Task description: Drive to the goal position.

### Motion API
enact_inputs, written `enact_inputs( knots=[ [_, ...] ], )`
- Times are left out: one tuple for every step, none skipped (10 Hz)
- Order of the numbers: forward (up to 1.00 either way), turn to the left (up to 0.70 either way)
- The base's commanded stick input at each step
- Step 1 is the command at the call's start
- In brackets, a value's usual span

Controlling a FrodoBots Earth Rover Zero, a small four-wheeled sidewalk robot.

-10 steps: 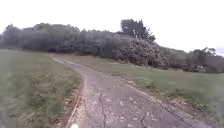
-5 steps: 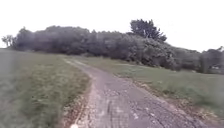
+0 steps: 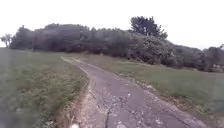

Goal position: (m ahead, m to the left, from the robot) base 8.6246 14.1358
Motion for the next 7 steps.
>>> enact_inputs(
  knots=[
    [0.7, 0.0],
    [0.7, 0.0],
    [0.7, 0.0],
    [0.7, 0.0],
    [0.7, 0.0],
    [0.7, 0.0],
    [0.7, 0.0]
  ],
)
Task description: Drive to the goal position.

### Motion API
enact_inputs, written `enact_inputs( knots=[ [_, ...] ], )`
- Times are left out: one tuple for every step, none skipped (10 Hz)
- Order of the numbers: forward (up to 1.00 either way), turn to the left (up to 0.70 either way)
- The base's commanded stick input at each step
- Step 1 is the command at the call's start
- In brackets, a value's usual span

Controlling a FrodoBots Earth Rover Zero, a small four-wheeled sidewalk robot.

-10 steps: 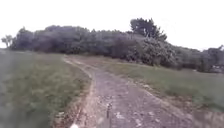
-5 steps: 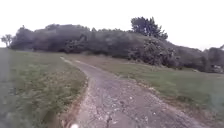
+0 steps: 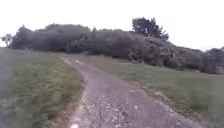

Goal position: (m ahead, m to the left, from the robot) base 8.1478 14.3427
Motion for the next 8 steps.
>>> enact_inputs(
  knots=[
    [0.7, 0.0],
    [0.7, 0.0],
    [0.7, 0.0],
    [0.7, 0.0],
    [0.7, 0.0],
    [0.7, 0.0],
    [0.7, 0.0],
    [0.7, 0.0]
  ],
)
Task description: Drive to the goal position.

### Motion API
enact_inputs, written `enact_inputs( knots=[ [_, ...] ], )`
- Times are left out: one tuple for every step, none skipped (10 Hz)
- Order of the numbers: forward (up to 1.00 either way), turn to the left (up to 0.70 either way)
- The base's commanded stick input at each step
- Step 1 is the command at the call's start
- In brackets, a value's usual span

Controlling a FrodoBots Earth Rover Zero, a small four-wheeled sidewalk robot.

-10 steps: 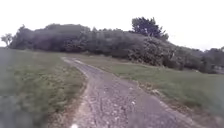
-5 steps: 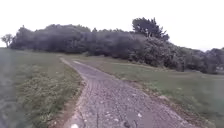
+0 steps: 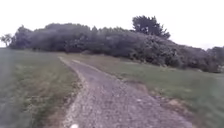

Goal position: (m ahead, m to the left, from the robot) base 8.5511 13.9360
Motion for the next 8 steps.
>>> enact_inputs(
  knots=[
    [0.7, 0.0],
    [0.7, 0.35],
    [0.7, 0.35],
    [0.7, 0.35],
    [0.7, 0.35],
    [0.7, 0.35],
    [0.7, 0.35],
    [0.7, 0.35]
  ],
)
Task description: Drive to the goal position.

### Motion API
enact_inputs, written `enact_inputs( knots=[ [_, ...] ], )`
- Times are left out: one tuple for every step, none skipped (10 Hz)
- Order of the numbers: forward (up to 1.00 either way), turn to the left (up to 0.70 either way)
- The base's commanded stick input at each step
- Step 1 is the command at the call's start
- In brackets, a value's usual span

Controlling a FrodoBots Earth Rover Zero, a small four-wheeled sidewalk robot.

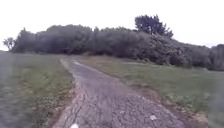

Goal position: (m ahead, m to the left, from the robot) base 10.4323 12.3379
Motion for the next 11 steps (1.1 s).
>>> enact_inputs(
  knots=[
    [0.7, 0.34],
    [0.7, 0.32],
    [0.7, 0.22],
    [0.7, 0.07],
    [0.7, 0.0],
    [0.7, 0.0],
    [0.7, 0.0],
    [0.7, 0.0],
    [0.7, 0.0],
    [0.7, 0.0],
    [0.7, 0.0]
  ],
)
